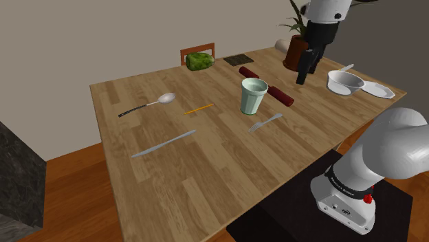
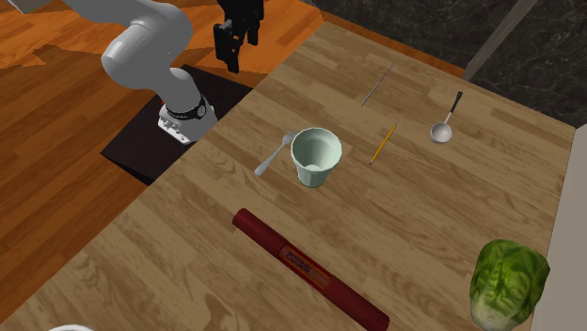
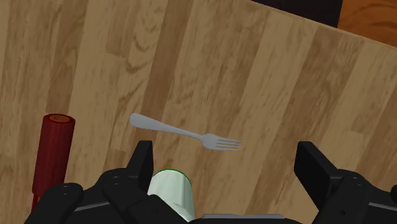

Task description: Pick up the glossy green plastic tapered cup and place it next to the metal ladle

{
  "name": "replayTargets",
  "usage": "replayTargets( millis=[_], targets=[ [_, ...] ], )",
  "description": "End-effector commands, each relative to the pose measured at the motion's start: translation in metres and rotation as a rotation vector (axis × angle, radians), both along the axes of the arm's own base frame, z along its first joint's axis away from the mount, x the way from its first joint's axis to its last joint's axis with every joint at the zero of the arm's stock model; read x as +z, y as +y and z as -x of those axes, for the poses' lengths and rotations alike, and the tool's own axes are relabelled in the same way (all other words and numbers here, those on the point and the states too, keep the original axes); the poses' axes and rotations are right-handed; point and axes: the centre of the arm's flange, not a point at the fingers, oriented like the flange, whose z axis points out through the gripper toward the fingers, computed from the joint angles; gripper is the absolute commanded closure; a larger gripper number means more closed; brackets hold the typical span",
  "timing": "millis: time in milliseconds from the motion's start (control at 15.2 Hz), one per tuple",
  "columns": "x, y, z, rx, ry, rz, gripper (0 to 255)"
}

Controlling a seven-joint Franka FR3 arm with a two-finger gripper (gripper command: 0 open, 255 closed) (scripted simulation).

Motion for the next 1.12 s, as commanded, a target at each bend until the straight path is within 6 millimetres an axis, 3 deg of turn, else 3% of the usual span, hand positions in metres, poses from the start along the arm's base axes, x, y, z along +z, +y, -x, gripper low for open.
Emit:
replayTargets(
  millis=[0, 1056],
  targets=[
    [0.0, 0.0, 0.0, 0.0, 0.0, 0.0, 0],
    [-0.125, 0.025, -0.13, -0.081, -0.279, 0.147, 0]
  ],
)
